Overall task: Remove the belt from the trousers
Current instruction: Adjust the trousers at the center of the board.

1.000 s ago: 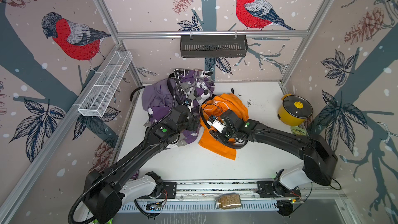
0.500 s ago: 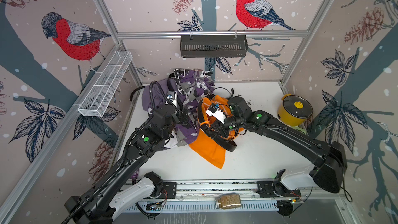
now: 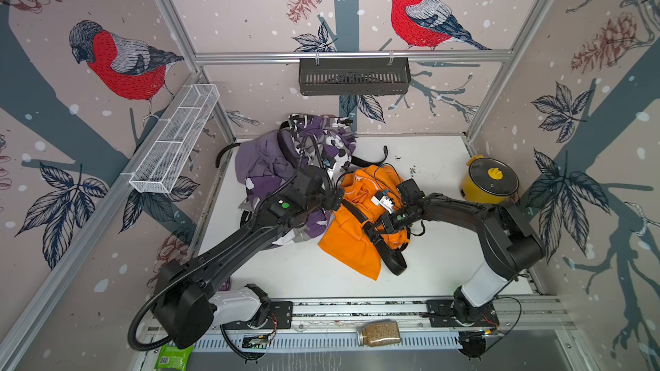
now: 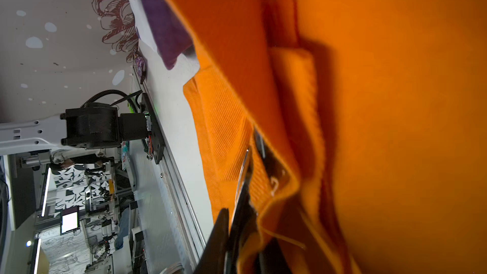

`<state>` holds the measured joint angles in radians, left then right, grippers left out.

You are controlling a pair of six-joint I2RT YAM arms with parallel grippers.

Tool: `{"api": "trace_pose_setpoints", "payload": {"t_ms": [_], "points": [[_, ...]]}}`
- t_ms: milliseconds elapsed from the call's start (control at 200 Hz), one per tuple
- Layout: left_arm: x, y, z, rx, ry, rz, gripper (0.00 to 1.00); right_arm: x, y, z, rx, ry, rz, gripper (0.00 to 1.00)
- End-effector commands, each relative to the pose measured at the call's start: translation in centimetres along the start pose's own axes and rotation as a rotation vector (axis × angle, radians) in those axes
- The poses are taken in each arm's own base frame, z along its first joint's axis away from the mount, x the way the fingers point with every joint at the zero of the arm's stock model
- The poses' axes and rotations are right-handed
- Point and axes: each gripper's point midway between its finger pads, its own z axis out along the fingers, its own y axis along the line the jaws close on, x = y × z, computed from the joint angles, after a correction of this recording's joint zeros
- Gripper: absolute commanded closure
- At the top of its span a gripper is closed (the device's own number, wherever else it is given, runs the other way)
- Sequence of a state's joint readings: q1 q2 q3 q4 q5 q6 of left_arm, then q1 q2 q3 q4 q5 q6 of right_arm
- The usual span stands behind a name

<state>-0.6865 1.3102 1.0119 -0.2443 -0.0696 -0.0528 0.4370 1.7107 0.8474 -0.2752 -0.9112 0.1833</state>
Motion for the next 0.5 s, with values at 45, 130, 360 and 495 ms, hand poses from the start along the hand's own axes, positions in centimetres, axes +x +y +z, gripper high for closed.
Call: {"api": "trace_pose_setpoints", "payload": {"t_ms": [45, 130, 360, 495], "points": [[0.2, -5.2, 3.6, 0.148, 0.049, 0.124, 0.09, -0.7, -3.5, 0.1, 0.103, -0.022, 0.050, 0.98], [1.9, -6.5, 5.9, 0.169, 0.150, 0.166, 0.10, -0.5, -4.4, 0.2, 0.112, -0.017, 0.072, 0.98], [6.1, -7.0, 10.3, 0.122, 0.307, 0.260, 0.14, 0.4, -5.3, 0.0, 0.109, -0.015, 0.093, 0.95], [8.3, -6.1, 12.2, 0.058, 0.369, 0.257, 0.25, 0.5, -5.4, -0.5, 0.125, -0.021, 0.086, 0.91]]}}
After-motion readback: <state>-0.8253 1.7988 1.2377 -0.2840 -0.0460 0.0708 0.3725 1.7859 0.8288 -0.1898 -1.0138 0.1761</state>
